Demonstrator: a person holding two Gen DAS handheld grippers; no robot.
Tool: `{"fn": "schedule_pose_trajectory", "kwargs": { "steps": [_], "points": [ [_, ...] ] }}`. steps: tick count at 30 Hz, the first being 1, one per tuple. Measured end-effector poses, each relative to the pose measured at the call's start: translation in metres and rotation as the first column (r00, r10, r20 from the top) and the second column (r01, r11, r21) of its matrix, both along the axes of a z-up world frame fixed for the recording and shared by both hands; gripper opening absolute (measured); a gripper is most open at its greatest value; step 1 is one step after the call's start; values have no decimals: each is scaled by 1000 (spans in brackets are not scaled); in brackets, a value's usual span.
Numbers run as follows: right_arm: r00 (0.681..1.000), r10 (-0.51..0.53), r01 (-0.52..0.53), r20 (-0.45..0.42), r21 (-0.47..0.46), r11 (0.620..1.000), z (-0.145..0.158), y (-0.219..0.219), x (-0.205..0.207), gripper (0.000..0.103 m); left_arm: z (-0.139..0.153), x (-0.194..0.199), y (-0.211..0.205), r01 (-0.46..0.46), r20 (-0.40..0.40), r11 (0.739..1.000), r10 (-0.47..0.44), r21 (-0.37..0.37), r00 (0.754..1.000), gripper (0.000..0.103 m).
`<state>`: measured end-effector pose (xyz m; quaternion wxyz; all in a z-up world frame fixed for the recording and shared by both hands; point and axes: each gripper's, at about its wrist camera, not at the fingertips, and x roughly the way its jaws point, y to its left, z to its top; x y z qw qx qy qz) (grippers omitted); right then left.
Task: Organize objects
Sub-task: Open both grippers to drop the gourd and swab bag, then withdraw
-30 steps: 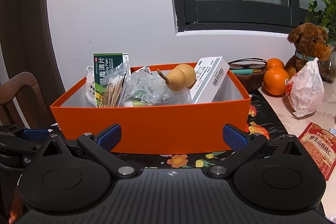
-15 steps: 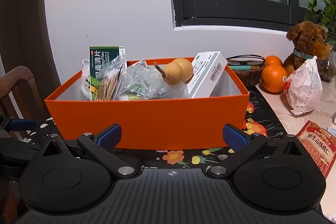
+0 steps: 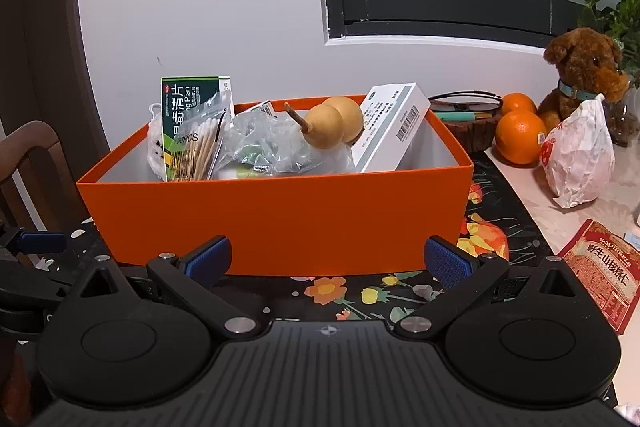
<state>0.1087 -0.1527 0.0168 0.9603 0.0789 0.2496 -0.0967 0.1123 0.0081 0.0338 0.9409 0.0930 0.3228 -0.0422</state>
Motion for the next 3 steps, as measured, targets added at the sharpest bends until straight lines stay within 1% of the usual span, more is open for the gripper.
{"fn": "schedule_pose_trajectory", "kwargs": {
  "steps": [3],
  "points": [
    [1000, -1, 1, -6, -1, 1000, -1, 0, 1, 103, -1, 0, 0, 7, -6, 1000, -7, -8, 1000, 103]
  ]
}}
